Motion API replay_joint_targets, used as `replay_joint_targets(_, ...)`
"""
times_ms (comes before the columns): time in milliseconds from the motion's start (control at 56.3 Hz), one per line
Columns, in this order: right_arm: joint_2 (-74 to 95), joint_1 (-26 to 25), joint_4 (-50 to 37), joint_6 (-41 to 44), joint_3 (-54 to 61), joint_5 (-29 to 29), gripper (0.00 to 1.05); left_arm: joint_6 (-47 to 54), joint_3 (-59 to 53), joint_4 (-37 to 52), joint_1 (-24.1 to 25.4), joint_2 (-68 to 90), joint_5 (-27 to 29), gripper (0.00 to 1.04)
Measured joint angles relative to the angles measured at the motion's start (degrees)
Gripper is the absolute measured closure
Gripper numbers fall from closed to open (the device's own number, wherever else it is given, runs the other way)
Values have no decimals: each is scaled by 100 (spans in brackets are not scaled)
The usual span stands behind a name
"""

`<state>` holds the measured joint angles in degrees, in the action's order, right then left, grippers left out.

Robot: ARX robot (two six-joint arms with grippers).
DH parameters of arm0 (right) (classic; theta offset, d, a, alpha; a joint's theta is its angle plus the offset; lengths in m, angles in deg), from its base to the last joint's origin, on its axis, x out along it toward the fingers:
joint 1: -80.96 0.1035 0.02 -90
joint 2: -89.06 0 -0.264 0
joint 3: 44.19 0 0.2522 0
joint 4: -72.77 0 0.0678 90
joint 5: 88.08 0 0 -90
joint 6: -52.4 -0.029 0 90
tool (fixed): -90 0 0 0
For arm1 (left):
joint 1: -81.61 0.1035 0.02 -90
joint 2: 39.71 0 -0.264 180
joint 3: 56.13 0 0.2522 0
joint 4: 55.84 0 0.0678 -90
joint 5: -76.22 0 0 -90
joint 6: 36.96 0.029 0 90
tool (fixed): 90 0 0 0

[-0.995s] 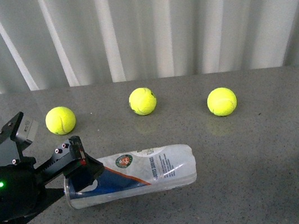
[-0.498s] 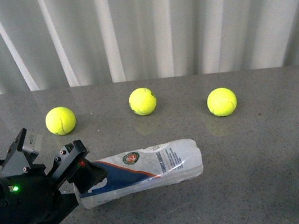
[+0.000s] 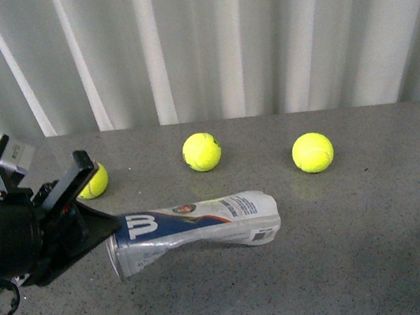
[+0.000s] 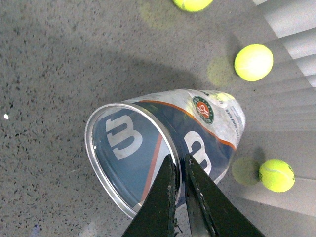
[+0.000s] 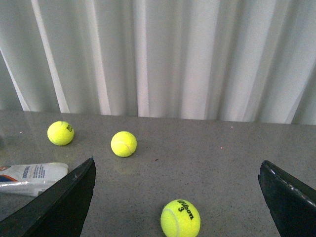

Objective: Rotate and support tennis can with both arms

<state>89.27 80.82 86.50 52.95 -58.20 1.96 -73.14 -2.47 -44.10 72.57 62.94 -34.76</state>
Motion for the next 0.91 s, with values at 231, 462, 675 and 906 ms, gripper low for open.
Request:
replay_joint_targets(231,0,0,0,0,0,0,7,302,81,-216,-79,-216,240,101)
replay_joint_targets(462,0,0,0,0,0,0,7,2249,986,-2013,-398,-1534,76,101)
replay_joint_targets(675,0,0,0,0,0,0,7,4686,2400,-4225,-636,-1888,138,101)
replay_joint_targets(906,0,0,0,0,0,0,7,7652,3484,-6148,-800,-1631,951,101)
